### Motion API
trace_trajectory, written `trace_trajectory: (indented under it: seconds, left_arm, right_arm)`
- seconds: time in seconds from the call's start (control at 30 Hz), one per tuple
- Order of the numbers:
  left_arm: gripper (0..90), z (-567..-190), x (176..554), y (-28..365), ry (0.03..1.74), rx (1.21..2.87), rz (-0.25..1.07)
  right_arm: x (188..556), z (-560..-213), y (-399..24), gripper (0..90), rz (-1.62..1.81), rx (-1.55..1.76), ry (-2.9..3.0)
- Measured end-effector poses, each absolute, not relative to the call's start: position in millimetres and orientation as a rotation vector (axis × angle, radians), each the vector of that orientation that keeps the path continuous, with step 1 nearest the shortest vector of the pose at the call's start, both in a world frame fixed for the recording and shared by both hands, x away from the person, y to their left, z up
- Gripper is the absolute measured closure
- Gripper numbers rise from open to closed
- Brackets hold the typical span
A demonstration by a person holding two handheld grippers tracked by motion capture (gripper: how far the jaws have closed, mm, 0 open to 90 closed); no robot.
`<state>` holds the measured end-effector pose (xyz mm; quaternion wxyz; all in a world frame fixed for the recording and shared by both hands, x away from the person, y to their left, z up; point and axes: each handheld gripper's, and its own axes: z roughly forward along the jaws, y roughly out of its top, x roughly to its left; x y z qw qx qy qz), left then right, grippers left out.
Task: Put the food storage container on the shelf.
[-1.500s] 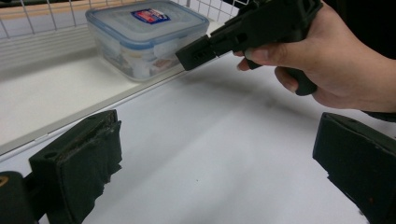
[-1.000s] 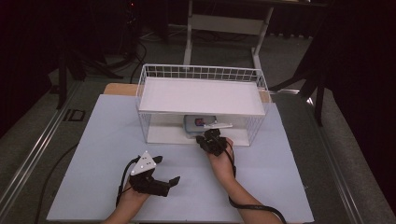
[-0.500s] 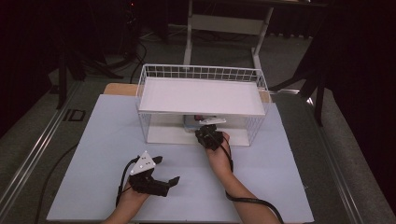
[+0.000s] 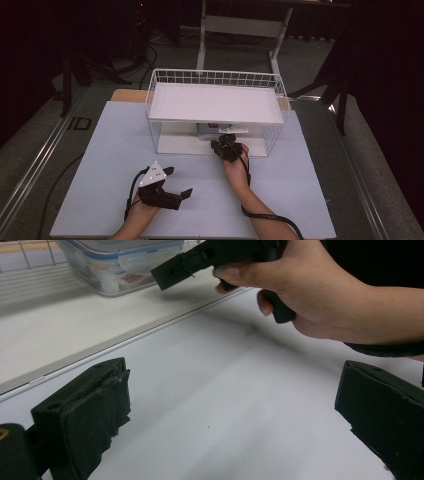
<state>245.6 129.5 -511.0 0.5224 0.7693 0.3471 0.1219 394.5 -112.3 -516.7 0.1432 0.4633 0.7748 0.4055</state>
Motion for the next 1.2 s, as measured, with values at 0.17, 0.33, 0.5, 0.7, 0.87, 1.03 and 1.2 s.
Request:
trace_trajectory:
  seconds: [0.17,0.33,0.5,0.7,0.87,1.03,1.2]
  left_arm:
    - [2.3,-509,244,129,0.817,1.833,0.298]
    - [2.2,-508,246,130,0.815,1.824,0.294]
    - [2.3,-505,244,129,0.797,1.794,0.283]
    - [2.2,-501,241,122,0.755,1.811,0.285]
    - [2.2,-498,239,120,0.753,1.806,0.276]
    - [2.2,-497,239,122,0.745,1.810,0.283]
    - [2.2,-499,239,124,0.753,1.825,0.274]
  right_arm:
    - [381,-516,-115,86.5,1.224,1.329,2.248]
    - [354,-508,-129,75.3,1.293,1.249,2.261]
    - [337,-495,-143,66.5,1.328,1.219,2.240]
    - [320,-488,-157,20.9,1.429,1.213,2.317]
    - [310,-488,-169,14.0,1.437,1.155,2.283]
    - [300,-487,-185,15.3,1.399,1.180,2.287]
    - [290,-485,-198,15.4,1.398,1.173,2.281]
